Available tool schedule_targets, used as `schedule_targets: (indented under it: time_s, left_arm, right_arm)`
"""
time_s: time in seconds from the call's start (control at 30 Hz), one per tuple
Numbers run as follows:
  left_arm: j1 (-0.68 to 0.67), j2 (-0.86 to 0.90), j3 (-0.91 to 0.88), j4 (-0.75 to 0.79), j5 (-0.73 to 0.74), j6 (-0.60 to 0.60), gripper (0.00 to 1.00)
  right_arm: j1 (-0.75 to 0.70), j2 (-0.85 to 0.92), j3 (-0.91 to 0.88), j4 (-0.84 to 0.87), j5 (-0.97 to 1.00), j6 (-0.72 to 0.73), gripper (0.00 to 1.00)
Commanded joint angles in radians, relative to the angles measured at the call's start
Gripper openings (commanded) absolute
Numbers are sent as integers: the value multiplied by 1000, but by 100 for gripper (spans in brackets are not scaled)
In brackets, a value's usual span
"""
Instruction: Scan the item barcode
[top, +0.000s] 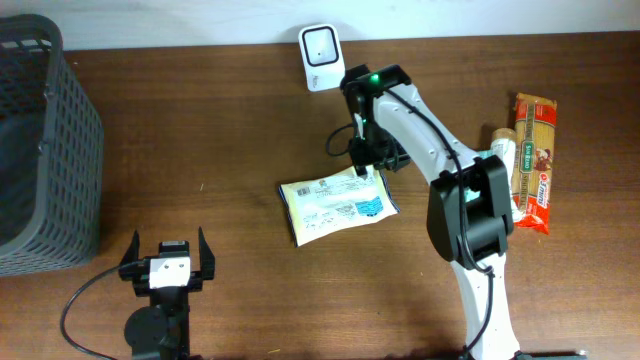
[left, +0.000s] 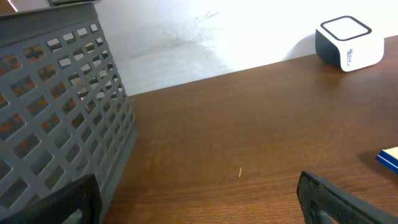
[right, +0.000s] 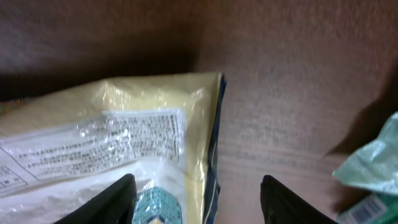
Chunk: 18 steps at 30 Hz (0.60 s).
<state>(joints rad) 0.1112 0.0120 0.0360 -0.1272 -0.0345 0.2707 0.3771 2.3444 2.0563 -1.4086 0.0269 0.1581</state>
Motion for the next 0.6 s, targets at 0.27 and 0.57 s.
schedule_targets:
  time_s: [0.27, 0.57]
  left_arm:
    - [5, -4, -4, 0, -4, 15, 99]
    - [5, -4, -4, 0, -4, 15, 99]
  right_arm:
    - [40, -15, 35, -10, -552, -273, 50]
    - [369, 24, -33, 228, -462, 305, 44]
